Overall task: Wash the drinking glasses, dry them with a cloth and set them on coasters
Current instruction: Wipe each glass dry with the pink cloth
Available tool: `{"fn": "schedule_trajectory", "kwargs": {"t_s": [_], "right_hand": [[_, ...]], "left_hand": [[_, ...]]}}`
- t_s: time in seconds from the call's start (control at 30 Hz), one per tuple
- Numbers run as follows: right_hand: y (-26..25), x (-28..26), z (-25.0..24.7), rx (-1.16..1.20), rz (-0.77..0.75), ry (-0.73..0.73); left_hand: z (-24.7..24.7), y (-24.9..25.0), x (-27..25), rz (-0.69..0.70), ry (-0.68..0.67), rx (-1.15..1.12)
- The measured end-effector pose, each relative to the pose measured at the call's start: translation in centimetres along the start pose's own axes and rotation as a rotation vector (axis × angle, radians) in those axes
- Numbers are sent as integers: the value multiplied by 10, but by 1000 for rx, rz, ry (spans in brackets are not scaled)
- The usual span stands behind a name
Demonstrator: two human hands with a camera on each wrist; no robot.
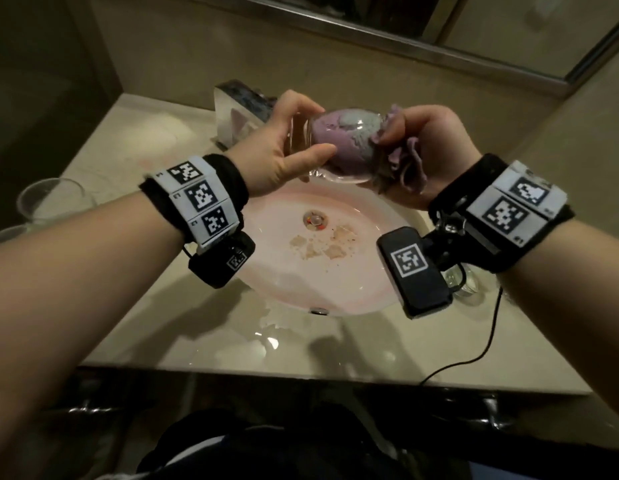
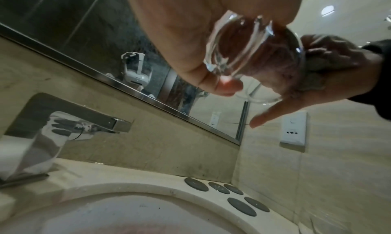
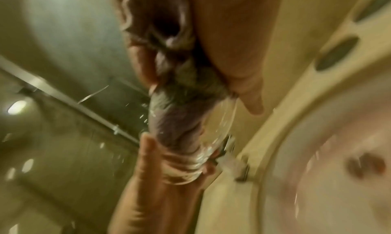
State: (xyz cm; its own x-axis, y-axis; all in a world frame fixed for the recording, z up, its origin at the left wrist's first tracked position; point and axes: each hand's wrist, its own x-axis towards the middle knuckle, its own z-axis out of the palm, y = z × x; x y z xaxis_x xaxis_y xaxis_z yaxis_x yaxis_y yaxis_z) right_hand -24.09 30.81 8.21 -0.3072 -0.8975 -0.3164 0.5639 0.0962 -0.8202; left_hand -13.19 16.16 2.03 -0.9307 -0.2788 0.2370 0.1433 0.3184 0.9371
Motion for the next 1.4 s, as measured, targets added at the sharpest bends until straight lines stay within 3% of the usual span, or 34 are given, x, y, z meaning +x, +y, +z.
{"fn": "schedule_trajectory", "kwargs": {"t_s": [0.2, 0.3, 0.4, 0.47, 0.5, 0.57, 0.63, 0.7, 0.77, 0.83, 0.93, 1.03, 1.17, 1.2, 1.27, 1.33, 1.4], "right_hand": [[-12, 0, -3, -649, -28, 56], [-18, -1, -14, -1176, -261, 66], [-25, 1, -37, -1561, -497, -60], [-33, 3, -51, -1639, -492, -110], [-36, 2, -56, -1653, -417, -112], [-42, -5, -57, -1458, -234, -97], [-47, -6, -61, -949, -62, -31], [-52, -1, -71, -492, 51, -19], [-52, 4, -82, -204, 124, -47], [-55, 8, -90, -43, 178, -6], [-63, 6, -99, 10, 199, 53], [-65, 6, -99, -48, 188, 71], [-65, -5, -89, -269, 4, 4], [-64, -10, -88, -493, -128, -19], [-60, -12, -97, -1192, -628, -54], [-56, -5, -115, -1765, -1042, -289], [-58, -3, -122, -1972, -1114, -511]], "left_hand": [[8, -5, 6, -138, 45, 21], [20, -1, 14, -368, 120, -415], [30, 11, 28, -527, 27, -812], [38, 14, 40, -510, 47, -830], [44, 15, 46, -497, 97, -791], [58, 11, 55, -444, 255, -649], [70, 5, 61, -359, 404, -504], [78, 5, 64, -265, 414, -330], [79, 11, 63, -168, 359, -164], [77, 14, 61, -73, 290, -64], [79, 3, 59, 26, 204, -99], [89, 3, 62, -151, 228, -369], [92, 5, 67, -463, 226, -639], [88, 3, 66, -526, 204, -687], [81, 5, 62, -632, 127, -815], [77, 10, 57, -696, -12, -858], [77, 17, 55, -758, -158, -822]]}}
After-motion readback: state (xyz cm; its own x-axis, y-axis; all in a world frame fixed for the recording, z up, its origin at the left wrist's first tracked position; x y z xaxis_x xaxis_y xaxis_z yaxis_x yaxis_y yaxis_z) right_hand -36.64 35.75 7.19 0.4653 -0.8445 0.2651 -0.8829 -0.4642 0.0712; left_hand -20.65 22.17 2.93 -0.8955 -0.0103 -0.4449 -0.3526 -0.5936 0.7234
